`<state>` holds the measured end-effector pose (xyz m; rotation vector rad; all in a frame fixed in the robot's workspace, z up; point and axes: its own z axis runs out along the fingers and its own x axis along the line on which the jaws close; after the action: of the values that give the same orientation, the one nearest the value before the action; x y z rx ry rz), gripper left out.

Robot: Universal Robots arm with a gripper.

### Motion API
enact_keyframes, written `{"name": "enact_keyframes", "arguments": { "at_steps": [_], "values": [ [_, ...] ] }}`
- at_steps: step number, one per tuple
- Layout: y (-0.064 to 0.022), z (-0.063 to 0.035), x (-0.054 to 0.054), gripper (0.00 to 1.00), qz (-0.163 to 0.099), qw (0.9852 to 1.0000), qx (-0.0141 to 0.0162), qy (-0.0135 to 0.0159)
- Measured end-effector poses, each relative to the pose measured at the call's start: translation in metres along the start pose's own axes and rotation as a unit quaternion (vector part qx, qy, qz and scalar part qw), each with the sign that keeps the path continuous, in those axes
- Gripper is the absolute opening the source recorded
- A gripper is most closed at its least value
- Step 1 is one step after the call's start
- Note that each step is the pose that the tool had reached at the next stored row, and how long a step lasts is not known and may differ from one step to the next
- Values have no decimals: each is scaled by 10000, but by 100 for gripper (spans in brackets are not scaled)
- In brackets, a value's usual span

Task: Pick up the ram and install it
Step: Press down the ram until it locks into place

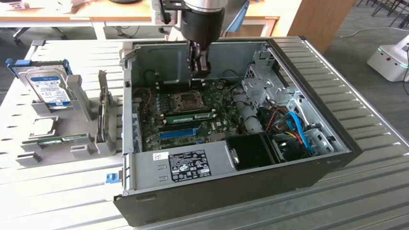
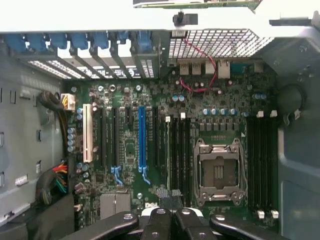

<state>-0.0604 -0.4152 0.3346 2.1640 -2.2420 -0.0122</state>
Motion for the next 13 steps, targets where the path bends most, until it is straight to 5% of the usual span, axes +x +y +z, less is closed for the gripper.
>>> {"name": "enact_keyframes", "arguments": {
  "at_steps": [7,13],
  "values": [
    [-117,-2,-4,11,1,10000,-5,53],
    [-127,-14,-4,11,2,10000,-5,97]
  ]
}}
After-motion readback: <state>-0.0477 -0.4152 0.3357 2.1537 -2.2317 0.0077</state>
